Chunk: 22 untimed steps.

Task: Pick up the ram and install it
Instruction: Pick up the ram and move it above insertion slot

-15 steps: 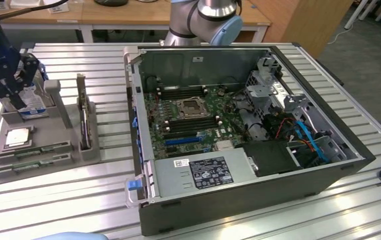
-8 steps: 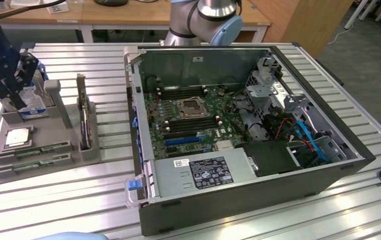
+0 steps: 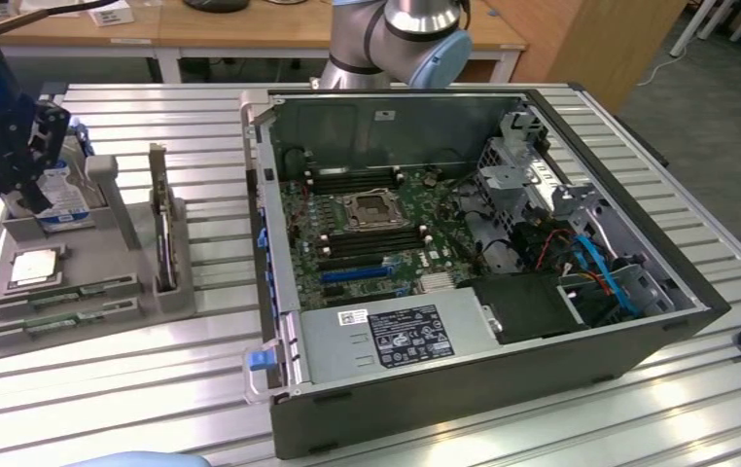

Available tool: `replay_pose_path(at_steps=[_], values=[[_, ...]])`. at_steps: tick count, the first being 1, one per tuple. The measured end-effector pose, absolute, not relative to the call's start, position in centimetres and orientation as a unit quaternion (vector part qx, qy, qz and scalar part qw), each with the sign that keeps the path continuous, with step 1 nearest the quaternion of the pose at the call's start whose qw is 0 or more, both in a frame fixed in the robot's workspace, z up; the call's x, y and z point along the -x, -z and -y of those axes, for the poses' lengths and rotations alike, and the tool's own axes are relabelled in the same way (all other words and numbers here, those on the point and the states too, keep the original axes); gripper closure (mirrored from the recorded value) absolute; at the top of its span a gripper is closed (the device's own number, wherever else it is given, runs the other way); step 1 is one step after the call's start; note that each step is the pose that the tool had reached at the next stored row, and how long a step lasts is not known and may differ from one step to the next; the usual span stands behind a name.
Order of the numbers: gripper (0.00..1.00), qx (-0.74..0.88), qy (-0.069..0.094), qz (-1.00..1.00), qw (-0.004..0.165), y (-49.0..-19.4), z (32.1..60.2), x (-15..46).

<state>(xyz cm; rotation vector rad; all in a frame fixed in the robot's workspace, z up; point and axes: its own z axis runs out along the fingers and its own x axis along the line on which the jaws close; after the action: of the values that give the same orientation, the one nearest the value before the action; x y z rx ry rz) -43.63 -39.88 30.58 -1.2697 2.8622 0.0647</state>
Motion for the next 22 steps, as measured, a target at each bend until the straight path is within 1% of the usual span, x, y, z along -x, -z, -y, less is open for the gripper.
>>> replay_pose_path(at_steps=[22], values=[[0.9, 0.58, -0.021, -0.815, 0.001, -30.33, 39.88, 43.62]])
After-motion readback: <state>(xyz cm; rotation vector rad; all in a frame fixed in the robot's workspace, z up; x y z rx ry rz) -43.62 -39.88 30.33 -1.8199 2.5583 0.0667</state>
